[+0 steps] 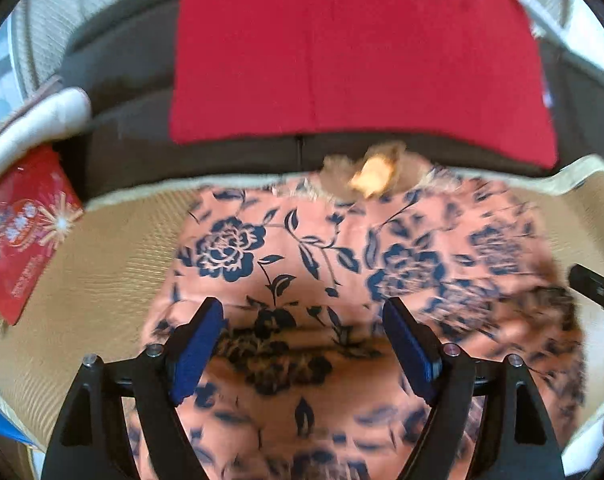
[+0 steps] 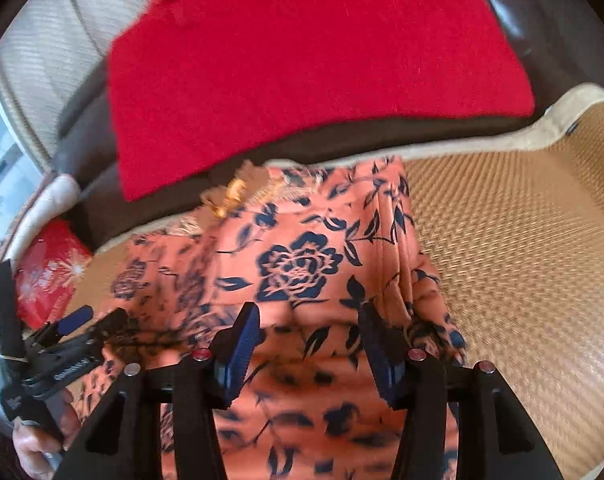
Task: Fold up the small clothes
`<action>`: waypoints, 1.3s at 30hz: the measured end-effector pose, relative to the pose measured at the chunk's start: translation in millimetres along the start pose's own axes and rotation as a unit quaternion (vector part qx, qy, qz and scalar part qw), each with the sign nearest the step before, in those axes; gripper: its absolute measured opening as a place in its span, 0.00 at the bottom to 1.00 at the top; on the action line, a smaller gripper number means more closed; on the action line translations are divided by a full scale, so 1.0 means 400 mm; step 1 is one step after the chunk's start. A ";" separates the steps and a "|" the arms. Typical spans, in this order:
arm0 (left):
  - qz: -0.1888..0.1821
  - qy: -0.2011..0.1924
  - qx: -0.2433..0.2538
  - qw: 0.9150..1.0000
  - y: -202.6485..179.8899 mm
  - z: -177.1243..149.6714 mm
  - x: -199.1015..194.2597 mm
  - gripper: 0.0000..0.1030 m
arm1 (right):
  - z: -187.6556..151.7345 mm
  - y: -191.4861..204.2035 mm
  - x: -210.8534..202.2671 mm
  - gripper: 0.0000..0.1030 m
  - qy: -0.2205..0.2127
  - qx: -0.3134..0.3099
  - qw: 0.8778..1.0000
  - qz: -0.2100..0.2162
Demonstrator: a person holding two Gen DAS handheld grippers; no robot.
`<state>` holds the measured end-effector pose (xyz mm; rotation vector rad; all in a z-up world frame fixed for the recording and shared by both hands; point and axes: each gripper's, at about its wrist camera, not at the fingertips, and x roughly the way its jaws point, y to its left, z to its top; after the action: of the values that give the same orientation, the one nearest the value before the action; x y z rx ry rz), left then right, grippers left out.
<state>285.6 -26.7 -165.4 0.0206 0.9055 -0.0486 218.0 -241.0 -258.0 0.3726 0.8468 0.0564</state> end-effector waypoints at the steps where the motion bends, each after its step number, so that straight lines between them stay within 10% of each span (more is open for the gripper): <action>1: -0.004 -0.008 0.001 1.000 -0.001 -0.006 -0.032 0.83 | -0.012 0.005 -0.029 0.57 -0.014 0.001 1.000 0.009; 8: -0.002 -0.075 0.031 0.997 -0.001 -0.062 -0.297 0.89 | -0.104 0.085 -0.237 0.68 -0.100 -0.018 0.994 0.040; 22: 0.011 -0.221 0.090 0.971 -0.034 -0.144 -0.701 0.96 | -0.256 0.181 -0.557 0.77 -0.131 -0.078 0.988 0.041; 39: 0.036 -0.260 0.107 0.959 -0.073 -0.228 -0.857 1.00 | -0.308 0.179 -0.818 0.83 -0.201 -0.088 0.976 0.009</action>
<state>1.2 -40.9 48.1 0.2326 0.3682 -0.0800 -83.9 -201.3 -71.9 0.2143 0.4326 0.0701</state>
